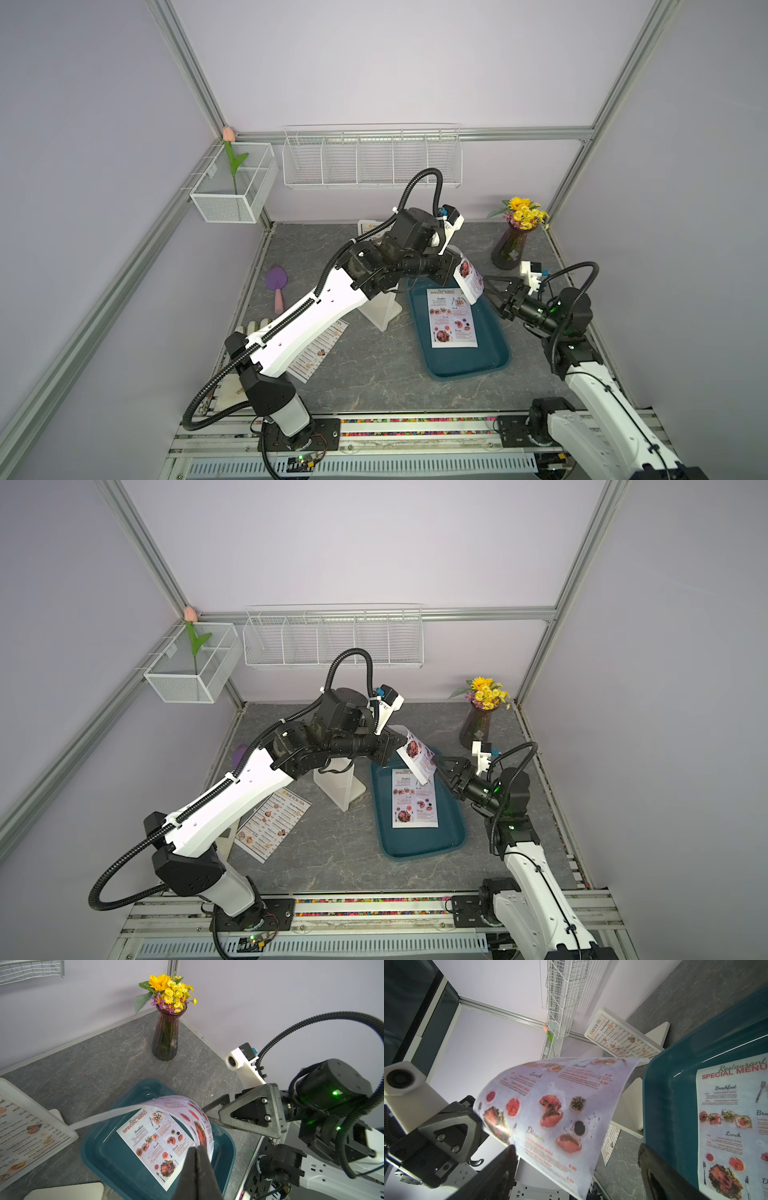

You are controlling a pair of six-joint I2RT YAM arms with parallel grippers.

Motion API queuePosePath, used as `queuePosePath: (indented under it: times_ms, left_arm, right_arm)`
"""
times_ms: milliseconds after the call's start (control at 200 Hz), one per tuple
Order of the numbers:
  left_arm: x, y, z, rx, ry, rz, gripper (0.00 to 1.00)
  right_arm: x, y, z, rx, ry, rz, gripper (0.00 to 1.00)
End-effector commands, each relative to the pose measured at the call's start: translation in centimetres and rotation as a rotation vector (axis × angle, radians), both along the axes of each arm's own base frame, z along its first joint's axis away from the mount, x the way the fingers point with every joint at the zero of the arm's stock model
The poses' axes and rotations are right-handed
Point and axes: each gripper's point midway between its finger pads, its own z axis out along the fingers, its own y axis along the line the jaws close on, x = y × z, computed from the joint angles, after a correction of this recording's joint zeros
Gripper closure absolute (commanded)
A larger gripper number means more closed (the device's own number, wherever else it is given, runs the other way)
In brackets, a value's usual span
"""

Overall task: Replace the menus in the menu holders
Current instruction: Pick up the menu from the storage box.

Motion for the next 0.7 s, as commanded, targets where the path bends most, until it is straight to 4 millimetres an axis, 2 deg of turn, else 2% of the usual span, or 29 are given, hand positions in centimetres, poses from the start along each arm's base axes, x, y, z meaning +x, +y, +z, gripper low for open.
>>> queuePosePath:
  times_ms: [0,210,380,695]
  left_arm:
    - [-0.2,-0.3,1.6,-0.051,-0.002,-0.021,1.00]
    - [-0.5,-0.7,1.6,-0.064,0.018,-0.036,1.00]
    - [-0.4,-0.6,2.0,-0.073,0.014,-0.034,1.00]
    - [-0.5,-1.1,1.9,-0.079,0.026,-0.051,1.00]
  right_arm:
    - [0.1,0.3,1.0,0.036,-0.039,0.003,0.07]
    - [0.3,1.2,1.7,0.072,-0.065,0.028,0.06]
    - [0.5,1.4,1.6,0.083,-0.066,0.032,0.06]
    - [0.6,1.7,2.5,0.116,-0.087,0.045,0.04]
